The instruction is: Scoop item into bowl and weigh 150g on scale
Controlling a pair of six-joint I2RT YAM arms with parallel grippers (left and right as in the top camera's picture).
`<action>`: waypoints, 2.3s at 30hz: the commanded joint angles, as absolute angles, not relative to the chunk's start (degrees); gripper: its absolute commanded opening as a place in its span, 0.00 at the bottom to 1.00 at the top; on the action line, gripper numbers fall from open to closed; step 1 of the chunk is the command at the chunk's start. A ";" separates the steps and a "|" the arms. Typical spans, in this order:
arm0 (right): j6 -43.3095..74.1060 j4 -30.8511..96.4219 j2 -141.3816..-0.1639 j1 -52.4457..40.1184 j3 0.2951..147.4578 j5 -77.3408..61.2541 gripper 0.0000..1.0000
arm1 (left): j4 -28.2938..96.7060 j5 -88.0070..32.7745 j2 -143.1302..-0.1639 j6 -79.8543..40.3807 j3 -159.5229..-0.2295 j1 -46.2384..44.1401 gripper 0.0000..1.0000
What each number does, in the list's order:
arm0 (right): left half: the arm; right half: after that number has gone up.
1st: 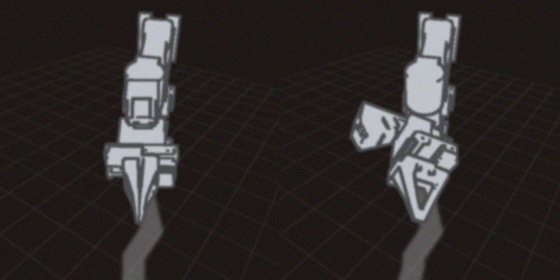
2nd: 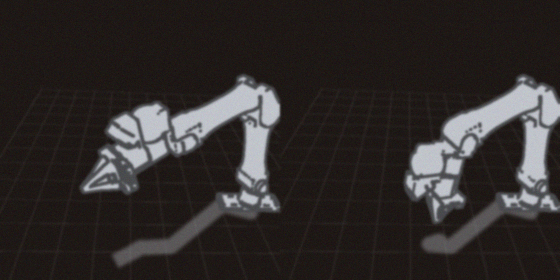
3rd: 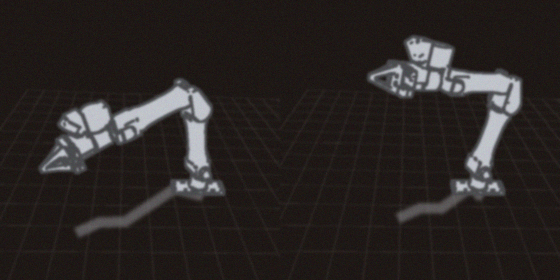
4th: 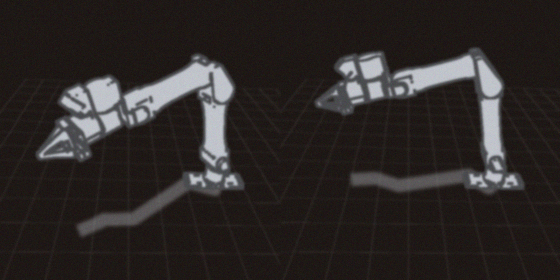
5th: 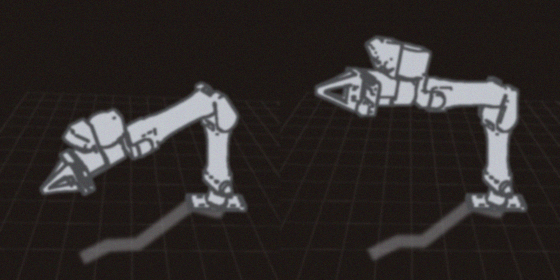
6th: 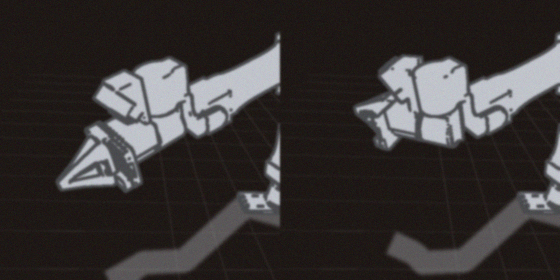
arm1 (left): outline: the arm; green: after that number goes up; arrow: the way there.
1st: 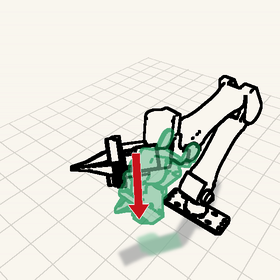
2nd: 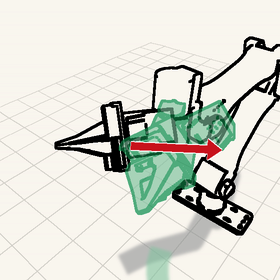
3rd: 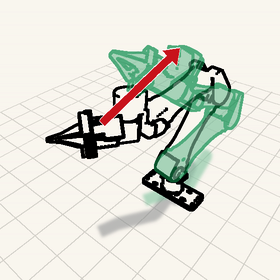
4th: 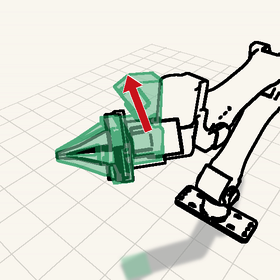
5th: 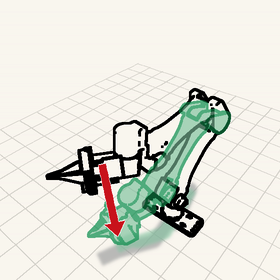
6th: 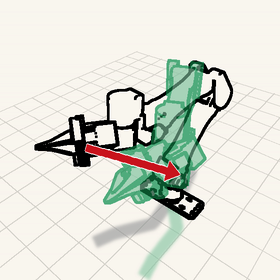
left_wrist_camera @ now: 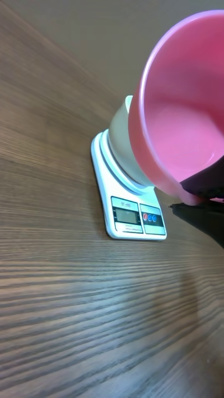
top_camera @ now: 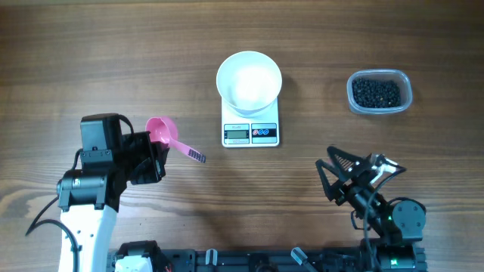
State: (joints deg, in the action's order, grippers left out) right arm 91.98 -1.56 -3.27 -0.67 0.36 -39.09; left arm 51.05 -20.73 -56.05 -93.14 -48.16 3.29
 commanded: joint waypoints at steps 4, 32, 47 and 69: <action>69.36 -3.92 -4.91 -0.78 0.80 -51.75 0.77 | 51.11 -21.65 -56.05 -93.45 -47.99 3.20 0.04; 48.47 -2.42 -53.91 -23.86 28.51 -53.15 0.78 | 45.87 -16.69 -60.01 -105.91 -48.01 -7.97 0.04; 36.25 -10.09 -58.74 -27.11 32.91 -42.04 0.95 | 46.09 -17.82 -65.04 -105.93 -48.01 -8.73 0.04; 42.30 -11.68 -62.15 -47.94 33.19 -11.60 0.55 | 42.17 -16.40 -65.06 -105.97 -48.01 -19.46 0.04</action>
